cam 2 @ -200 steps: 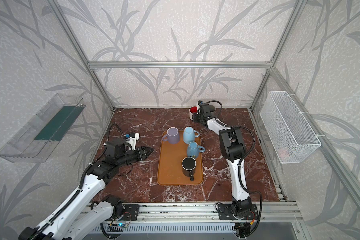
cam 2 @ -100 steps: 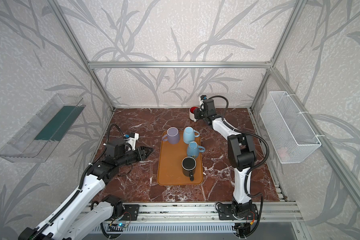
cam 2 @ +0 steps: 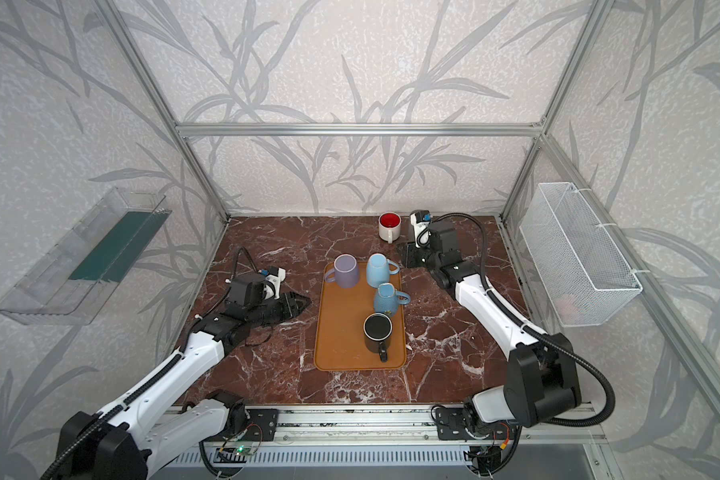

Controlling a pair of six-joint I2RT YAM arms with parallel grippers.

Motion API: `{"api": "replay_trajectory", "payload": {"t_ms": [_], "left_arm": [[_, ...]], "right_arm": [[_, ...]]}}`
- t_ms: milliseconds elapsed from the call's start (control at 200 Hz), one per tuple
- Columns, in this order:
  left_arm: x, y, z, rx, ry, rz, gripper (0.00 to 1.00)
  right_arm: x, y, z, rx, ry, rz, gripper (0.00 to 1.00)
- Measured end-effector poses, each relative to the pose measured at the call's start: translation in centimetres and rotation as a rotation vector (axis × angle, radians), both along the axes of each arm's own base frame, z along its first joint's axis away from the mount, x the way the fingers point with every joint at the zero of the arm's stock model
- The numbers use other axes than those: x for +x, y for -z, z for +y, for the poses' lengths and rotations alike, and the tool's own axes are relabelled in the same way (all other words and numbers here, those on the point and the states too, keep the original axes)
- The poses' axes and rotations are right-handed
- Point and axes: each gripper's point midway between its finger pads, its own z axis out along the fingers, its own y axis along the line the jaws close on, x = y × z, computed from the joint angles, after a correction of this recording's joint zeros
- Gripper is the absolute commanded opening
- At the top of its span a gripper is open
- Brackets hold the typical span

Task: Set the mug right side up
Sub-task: 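Move the left gripper over the purple mug while the right gripper approaches the tray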

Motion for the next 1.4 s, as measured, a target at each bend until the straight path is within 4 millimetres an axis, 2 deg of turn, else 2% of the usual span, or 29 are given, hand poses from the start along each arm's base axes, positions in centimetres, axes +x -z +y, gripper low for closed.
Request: {"api": "replay_trajectory", "payload": {"t_ms": [200,345,515,700,885,925,975,1399], "left_arm": [[1.2,2.4,0.1,0.064,-0.002,0.060,0.35],[3.9,3.6,-0.6,0.118,0.034,0.093,0.35],[7.9,4.0,-1.7,0.208,0.122,0.083,0.34],[10.7,4.6,-2.2,0.330,0.239,0.058,0.33],[11.3,5.9,-1.9,0.433,0.347,0.045,0.32],[11.5,6.0,-1.9,0.454,0.373,0.034,0.39],[11.8,6.0,-2.0,0.472,0.400,0.021,0.42],[13.5,6.1,-2.9,0.567,0.613,-0.071,0.39]], "right_arm": [[-4.0,1.3,0.8,-0.005,-0.054,0.045,0.44],[-5.8,2.2,0.6,-0.003,-0.063,0.079,0.46],[-7.2,2.0,0.0,-0.004,-0.060,0.085,0.50],[-7.8,1.1,-0.4,-0.005,-0.054,0.061,0.62],[-8.0,1.1,-0.8,-0.017,-0.043,0.063,0.66],[-8.0,1.1,-0.8,-0.019,-0.042,0.066,0.67],[-8.0,1.3,-0.8,-0.023,-0.042,0.069,0.68],[-8.2,1.3,-1.2,-0.042,-0.035,0.067,0.72]]}}
